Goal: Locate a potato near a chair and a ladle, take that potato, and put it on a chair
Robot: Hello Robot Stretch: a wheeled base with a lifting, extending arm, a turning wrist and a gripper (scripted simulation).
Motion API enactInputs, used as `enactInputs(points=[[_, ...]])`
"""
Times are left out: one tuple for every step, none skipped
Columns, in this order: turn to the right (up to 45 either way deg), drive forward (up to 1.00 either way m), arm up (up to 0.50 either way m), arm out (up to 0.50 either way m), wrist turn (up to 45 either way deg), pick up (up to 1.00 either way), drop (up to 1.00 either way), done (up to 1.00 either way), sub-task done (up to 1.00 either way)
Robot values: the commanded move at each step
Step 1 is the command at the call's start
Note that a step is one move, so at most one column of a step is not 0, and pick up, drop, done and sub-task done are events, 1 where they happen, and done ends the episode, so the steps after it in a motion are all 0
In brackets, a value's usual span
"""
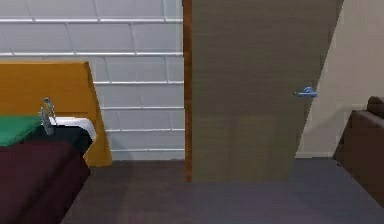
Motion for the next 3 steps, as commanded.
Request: enactInputs(points=[[0.0,0.25,0.0,0.0,0.0,0.0,0.0,0.0,0.0],[45.0,0.0,0.0,0.0,0.0,0.0,0.0,0.0,0.0],[39.0,0.0,0.0,0.0,0.0,0.0,0.0,0.0,0.0]])
